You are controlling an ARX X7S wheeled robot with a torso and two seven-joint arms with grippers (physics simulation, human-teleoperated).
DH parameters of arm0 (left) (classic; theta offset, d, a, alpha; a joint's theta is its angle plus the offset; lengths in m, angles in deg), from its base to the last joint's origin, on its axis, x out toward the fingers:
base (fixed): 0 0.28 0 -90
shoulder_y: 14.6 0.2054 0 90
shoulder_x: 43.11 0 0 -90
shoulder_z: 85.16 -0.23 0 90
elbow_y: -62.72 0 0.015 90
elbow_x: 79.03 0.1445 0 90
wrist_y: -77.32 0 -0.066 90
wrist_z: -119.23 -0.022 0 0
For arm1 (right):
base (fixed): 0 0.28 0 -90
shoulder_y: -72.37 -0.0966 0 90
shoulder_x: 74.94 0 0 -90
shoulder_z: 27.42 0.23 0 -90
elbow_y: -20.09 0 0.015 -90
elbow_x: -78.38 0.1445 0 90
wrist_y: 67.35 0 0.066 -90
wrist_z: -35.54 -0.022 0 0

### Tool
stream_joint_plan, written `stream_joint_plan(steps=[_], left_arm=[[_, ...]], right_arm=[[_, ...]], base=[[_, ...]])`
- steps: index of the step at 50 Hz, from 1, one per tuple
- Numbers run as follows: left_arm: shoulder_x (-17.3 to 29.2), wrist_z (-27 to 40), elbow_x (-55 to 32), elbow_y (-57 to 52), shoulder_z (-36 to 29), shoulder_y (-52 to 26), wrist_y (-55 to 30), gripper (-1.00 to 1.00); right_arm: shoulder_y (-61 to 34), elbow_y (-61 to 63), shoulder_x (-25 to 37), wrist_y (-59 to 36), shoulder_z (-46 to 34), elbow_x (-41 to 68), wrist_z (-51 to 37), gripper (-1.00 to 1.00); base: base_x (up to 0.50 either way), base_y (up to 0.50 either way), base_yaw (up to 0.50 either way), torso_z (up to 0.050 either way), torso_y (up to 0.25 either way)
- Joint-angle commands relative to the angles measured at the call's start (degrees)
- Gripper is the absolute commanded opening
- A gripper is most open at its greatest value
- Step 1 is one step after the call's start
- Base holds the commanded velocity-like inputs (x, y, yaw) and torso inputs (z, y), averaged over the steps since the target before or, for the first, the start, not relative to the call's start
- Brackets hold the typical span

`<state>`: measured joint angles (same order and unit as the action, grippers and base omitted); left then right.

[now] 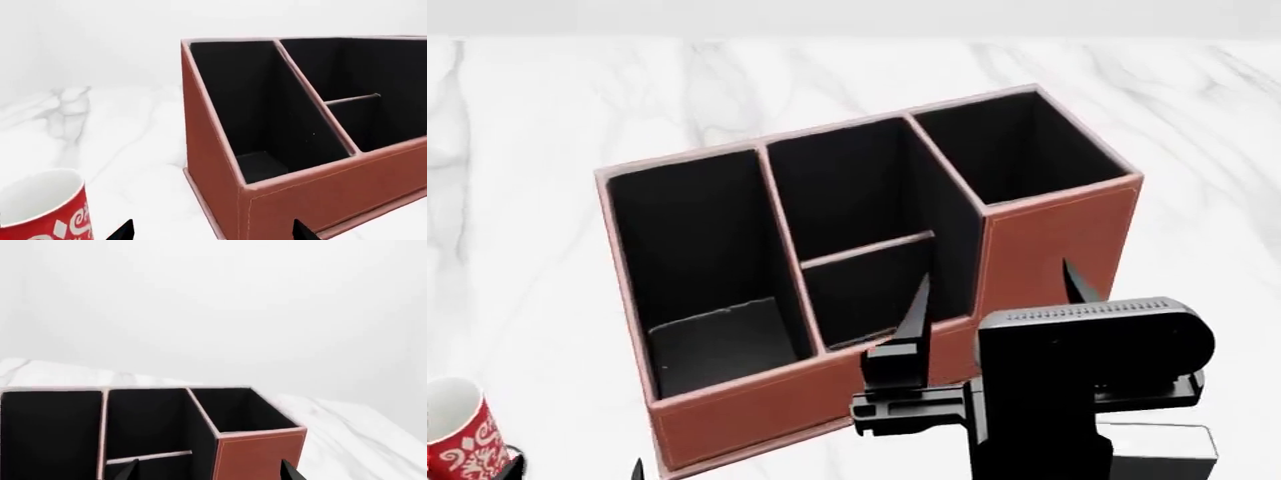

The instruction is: Pick up the book and place it in the left compartment of the caddy.

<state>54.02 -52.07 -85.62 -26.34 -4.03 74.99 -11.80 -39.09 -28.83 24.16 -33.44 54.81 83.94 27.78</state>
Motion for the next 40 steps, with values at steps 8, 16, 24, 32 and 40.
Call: stream_joint_plan(steps=[8, 16, 24, 32, 40], left_arm=[[0.73, 0.92, -0.6, 0.12, -0.95, -0.11, 0.32, 1.0], [1.04, 1.2, -0.9, 0.03, -1.33, -0.12, 0.36, 1.0], [1.3, 1.51, -1.25, 0.07, -1.6, -0.25, 0.34, 1.0], [1.55, 1.86, -1.45, 0.04, -1.93, -0.23, 0.5, 1.0], [1.75, 2.16, -1.83, 0.31, -2.1, -0.46, 0.51, 1.0]], right_arm=[[-0.55, 0.15, 0.35, -0.95, -0.54, 0.88, -0.4, 1.0], [-0.55, -0.04, 0.41, -0.65, -0.75, 1.03, -0.8, 1.0], [-0.78, -0.32, 0.72, -1.01, -1.35, 1.07, -1.12, 1.0], [-1.58, 0.6, -0.01, -3.61, 0.28, 2.88, -0.74, 1.0], [-13.42, 7.51, -3.32, -26.8, 6.79, 7.48, -0.29, 1.0]], base=[[0.5, -0.02, 0.0, 0.0, 0.0], [0.44, -0.01, 0.0, 0.0, 0.0], [0.0, 0.0, 0.0, 0.0, 0.002], [0.0, 0.0, 0.0, 0.0, 0.0], [0.0, 0.0, 0.0, 0.0, 0.0]])
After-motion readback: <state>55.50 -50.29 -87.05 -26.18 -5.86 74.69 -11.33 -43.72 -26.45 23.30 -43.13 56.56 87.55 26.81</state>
